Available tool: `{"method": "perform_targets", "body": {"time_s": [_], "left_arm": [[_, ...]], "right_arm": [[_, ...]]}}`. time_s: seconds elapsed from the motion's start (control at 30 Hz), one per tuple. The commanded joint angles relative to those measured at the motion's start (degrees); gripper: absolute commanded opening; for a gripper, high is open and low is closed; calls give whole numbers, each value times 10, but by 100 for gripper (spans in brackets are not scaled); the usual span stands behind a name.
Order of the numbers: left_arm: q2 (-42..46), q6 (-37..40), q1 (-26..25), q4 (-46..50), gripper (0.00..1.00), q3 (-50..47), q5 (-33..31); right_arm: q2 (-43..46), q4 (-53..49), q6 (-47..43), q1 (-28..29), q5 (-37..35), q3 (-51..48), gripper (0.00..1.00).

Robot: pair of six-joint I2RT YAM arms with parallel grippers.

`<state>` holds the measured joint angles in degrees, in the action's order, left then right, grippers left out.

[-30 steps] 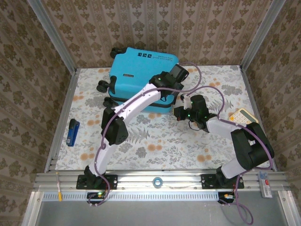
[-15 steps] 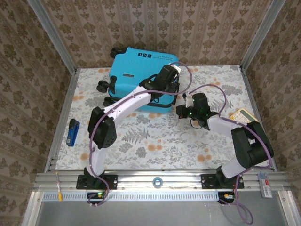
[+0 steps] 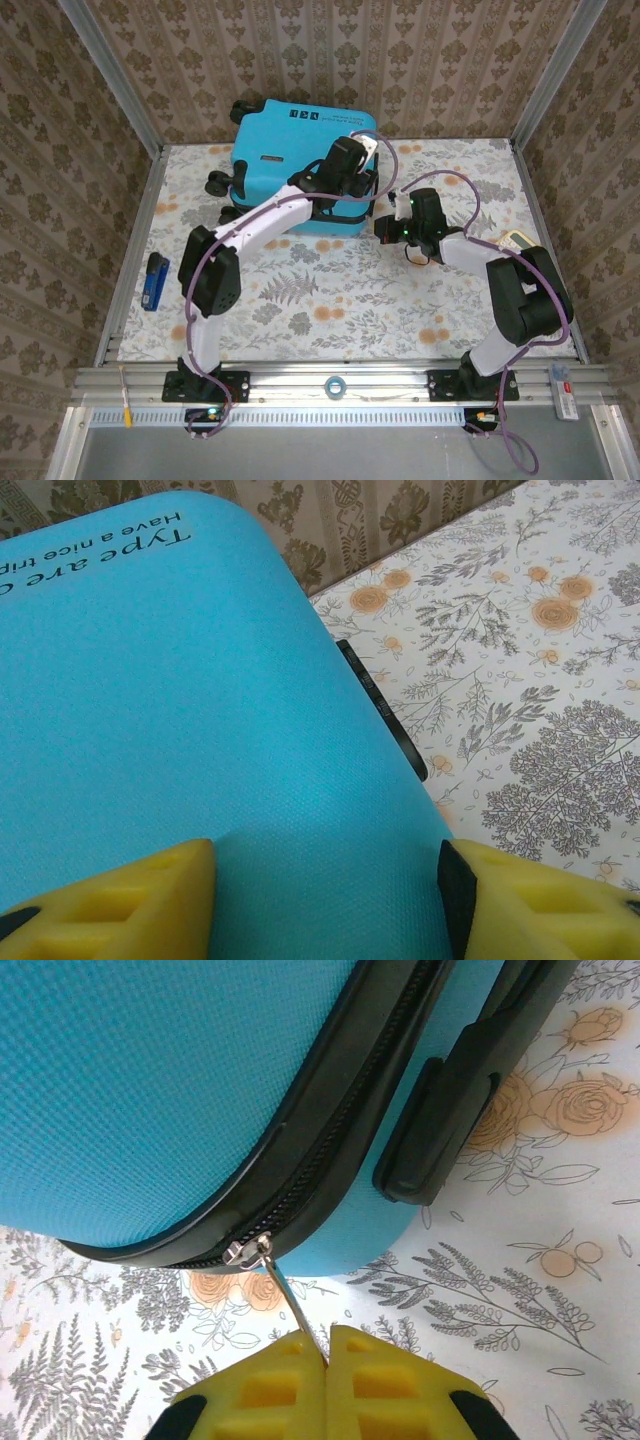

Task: Pack the luggage

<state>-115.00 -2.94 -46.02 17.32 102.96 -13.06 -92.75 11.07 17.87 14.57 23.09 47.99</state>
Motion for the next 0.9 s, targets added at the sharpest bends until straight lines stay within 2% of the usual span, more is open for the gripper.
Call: {"method": "perform_targets", "body": {"time_s": [0.0,0.13,0.37,0.47,0.6,0.67,0.8,0.87], "left_arm": [[-28,-5,4,196,59,-61,36],[-9,3,2,173,58,-99,64],[6,5,-2,164,56,-142,75],[5,6,-2,160,56,-153,76],[2,6,-2,158,55,-155,78],[4,6,-2,159,55,-158,73],[12,7,-1,156,54,-168,71],[15,9,0,158,54,-174,71]], "right_arm": [[-9,86,48,-29,-40,-18,0],[-5,94,69,-7,-77,-43,0],[-5,131,184,-5,-149,-77,0],[-8,132,209,-7,-141,-69,0],[-23,181,269,-13,-110,-67,0],[-25,205,290,-14,-122,-72,0],[-17,222,263,-13,-129,-69,0],[-15,267,219,-10,-94,-77,0]]}}
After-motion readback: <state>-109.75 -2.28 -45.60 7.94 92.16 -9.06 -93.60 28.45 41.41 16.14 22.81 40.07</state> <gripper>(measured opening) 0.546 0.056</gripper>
